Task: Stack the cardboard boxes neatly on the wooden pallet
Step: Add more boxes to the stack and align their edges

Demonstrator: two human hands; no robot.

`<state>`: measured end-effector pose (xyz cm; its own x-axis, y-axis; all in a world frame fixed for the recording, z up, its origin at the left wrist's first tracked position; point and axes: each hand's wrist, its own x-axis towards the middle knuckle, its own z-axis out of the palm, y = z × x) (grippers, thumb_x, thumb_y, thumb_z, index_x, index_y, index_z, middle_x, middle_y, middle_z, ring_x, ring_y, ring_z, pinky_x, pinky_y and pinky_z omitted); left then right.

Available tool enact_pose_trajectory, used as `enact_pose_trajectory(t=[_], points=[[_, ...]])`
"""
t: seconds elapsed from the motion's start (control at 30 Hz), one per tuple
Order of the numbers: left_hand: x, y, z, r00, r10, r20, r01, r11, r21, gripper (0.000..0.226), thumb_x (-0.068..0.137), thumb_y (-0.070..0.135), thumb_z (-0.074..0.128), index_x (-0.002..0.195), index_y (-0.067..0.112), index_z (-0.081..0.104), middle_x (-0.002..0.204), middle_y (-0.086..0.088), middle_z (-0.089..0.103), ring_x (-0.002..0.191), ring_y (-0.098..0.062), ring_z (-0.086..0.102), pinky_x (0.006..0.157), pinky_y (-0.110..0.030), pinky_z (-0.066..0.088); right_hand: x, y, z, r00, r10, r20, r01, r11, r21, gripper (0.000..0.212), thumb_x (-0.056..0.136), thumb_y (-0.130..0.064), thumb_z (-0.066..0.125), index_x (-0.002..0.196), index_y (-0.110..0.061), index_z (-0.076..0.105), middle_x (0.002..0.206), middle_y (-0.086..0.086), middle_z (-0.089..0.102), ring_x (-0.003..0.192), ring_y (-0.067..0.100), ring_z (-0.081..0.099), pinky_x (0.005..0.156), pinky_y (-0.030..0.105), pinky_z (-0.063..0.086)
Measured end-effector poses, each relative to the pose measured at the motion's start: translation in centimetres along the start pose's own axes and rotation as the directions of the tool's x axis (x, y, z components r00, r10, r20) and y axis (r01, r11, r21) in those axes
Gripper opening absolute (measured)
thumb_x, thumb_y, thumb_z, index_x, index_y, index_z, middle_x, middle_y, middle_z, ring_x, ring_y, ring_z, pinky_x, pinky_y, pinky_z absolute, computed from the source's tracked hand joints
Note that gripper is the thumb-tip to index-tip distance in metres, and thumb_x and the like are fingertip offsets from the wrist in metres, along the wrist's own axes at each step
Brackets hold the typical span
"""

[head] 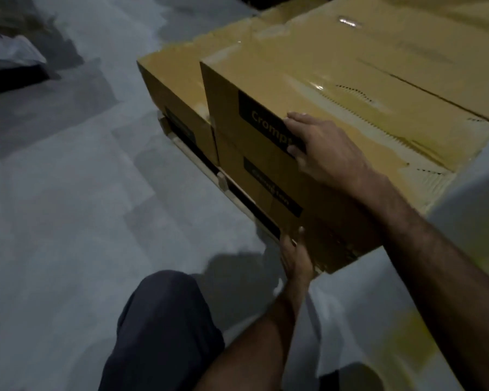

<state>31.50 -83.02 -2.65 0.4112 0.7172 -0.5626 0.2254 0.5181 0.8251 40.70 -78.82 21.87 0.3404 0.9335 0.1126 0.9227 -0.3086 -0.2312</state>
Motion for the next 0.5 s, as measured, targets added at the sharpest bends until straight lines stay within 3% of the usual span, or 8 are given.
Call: enact_pose_trajectory(t=[0.07, 0.17, 0.27, 0.4, 0.5], points=[[-3.0, 4.0, -1.6, 1.0, 0.015, 0.006, -0.016, 0.997, 0.08, 0.059, 0.105, 0.053, 0.054, 0.156, 0.023, 0.049, 0.148, -0.001, 0.058, 0.134, -0.024, 0.058, 0.102, -0.028, 0.047, -1.7, -0.2, -1.6, 0.999, 0.041, 0.028, -0.044, 0.993, 0.114, 0.048, 0.103, -0.013, 0.061, 0.15, -0.012, 0.053, 0.161, 0.008, 0.046, 0.145, 0.026, 0.046, 0.12, 0.046, 0.038], [-5.8, 9.8, -4.6, 0.998, 0.066, 0.001, -0.066, 0.992, 0.104, 0.037, 0.109, 0.03, 0.057, 0.142, 0.013, 0.064, 0.131, 0.0, 0.069, 0.121, -0.019, 0.065, 0.085, -0.016, 0.049, -5.4, -1.2, -4.5, 0.992, 0.128, 0.015, -0.129, 0.971, 0.202, 0.041, 0.104, -0.014, 0.059, 0.145, -0.012, 0.059, 0.151, 0.006, 0.058, 0.135, 0.024, 0.056, 0.114, 0.045, 0.046], [-10.4, 14.5, -6.4, 0.996, 0.034, 0.083, -0.048, 0.984, 0.171, 0.042, 0.107, 0.032, 0.061, 0.143, 0.011, 0.063, 0.138, -0.003, 0.067, 0.127, -0.021, 0.063, 0.092, -0.022, 0.048, -9.9, -2.8, -8.0, 0.961, 0.275, 0.044, -0.272, 0.897, 0.348, 0.039, 0.104, -0.01, 0.059, 0.142, -0.011, 0.063, 0.146, 0.005, 0.063, 0.13, 0.023, 0.059, 0.111, 0.035, 0.044], [-20.2, 21.6, -7.8, 0.974, 0.07, 0.216, -0.13, 0.951, 0.279, 0.053, 0.107, 0.038, 0.057, 0.155, 0.016, 0.05, 0.154, -0.002, 0.054, 0.135, -0.014, 0.052, 0.102, -0.025, 0.042, -16.8, -5.8, -14.5, 0.862, 0.489, 0.132, -0.481, 0.71, 0.514, 0.037, 0.106, -0.02, 0.059, 0.142, -0.014, 0.064, 0.145, 0.002, 0.063, 0.128, 0.014, 0.059, 0.108, 0.033, 0.047], [-27.9, 26.5, -8.0, 0.956, 0.064, 0.287, -0.161, 0.931, 0.327, 0.055, 0.108, 0.032, 0.058, 0.159, 0.017, 0.044, 0.154, -0.002, 0.051, 0.132, -0.008, 0.048, 0.09, -0.007, 0.042, -22.5, -8.2, -19.6, 0.723, 0.656, 0.219, -0.619, 0.473, 0.627, 0.036, 0.106, -0.028, 0.059, 0.141, -0.019, 0.065, 0.142, -0.001, 0.065, 0.127, 0.009, 0.059, 0.111, 0.037, 0.049]])
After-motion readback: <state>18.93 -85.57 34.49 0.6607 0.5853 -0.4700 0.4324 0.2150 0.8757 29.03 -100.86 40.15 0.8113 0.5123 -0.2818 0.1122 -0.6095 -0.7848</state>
